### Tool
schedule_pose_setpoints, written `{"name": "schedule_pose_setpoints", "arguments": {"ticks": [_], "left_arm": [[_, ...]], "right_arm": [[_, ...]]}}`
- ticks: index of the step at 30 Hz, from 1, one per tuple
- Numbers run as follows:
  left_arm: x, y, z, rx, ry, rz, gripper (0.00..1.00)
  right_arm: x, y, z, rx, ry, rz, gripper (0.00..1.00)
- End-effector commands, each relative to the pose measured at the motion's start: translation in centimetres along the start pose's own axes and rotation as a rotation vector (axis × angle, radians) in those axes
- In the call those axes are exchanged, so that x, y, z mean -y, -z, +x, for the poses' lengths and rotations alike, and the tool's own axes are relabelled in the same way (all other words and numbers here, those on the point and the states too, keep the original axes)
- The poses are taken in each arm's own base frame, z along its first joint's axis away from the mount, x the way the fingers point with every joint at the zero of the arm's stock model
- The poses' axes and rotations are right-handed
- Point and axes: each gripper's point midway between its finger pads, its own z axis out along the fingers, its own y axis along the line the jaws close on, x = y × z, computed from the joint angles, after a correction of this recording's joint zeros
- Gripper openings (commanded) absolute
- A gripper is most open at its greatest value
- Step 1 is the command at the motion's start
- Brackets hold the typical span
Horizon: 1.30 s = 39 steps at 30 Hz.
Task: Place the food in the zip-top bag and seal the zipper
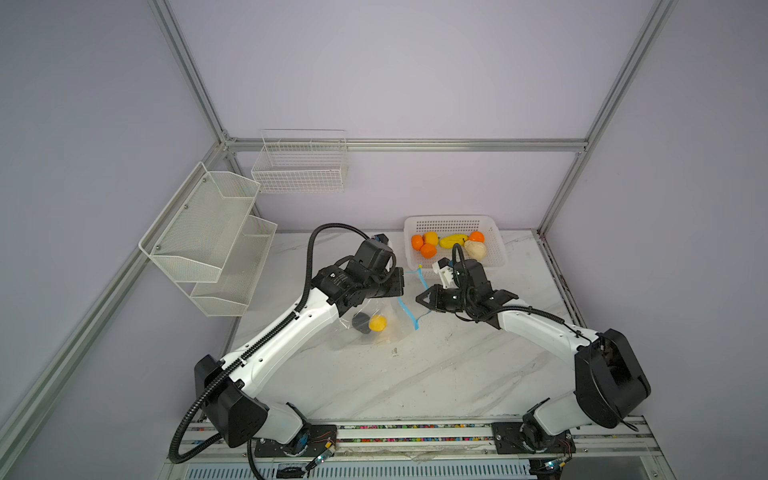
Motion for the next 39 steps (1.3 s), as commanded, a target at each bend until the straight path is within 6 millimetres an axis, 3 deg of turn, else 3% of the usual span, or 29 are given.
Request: {"name": "schedule_pose_setpoints", "arguments": {"ticks": [1, 5, 10, 17, 19, 28, 33, 39], "left_arm": [[1.7, 0.5, -1.6, 0.038, -0.021, 0.044, 0.0], [1.9, -1.1, -1.1, 0.006, -0.022, 0.053, 0.0], [2.0, -2.4, -0.7, -0.013, -0.027, 0.059, 0.0], [1.8, -3.3, -0.5, -0.023, -0.037, 0.057, 0.0], [1.8, -3.4, -0.5, -0.023, -0.041, 0.058, 0.0], [2.0, -4.5, 0.0, -0.041, -0.042, 0.075, 0.0], [2.3, -5.1, 0.2, -0.057, -0.041, 0.089, 0.0], [2.3, -5.6, 0.4, -0.066, -0.035, 0.091, 0.0]], "right_arm": [[-0.7, 0.2, -0.4, 0.013, 0.031, -0.009, 0.19], [-1.2, 1.1, -1.1, 0.049, 0.049, 0.005, 0.35], [-1.8, 2.9, -2.2, 0.106, 0.069, 0.039, 0.45], [0.2, 5.6, -4.5, 0.178, 0.115, 0.207, 0.49], [0.3, 7.2, -5.6, 0.224, 0.133, 0.253, 0.5], [2.3, 11.3, -10.8, 0.381, 0.195, 0.472, 0.52], [5.4, 11.4, -14.0, 0.417, 0.243, 0.617, 0.53], [9.2, 10.9, -17.9, 0.46, 0.242, 0.666, 0.53]]}}
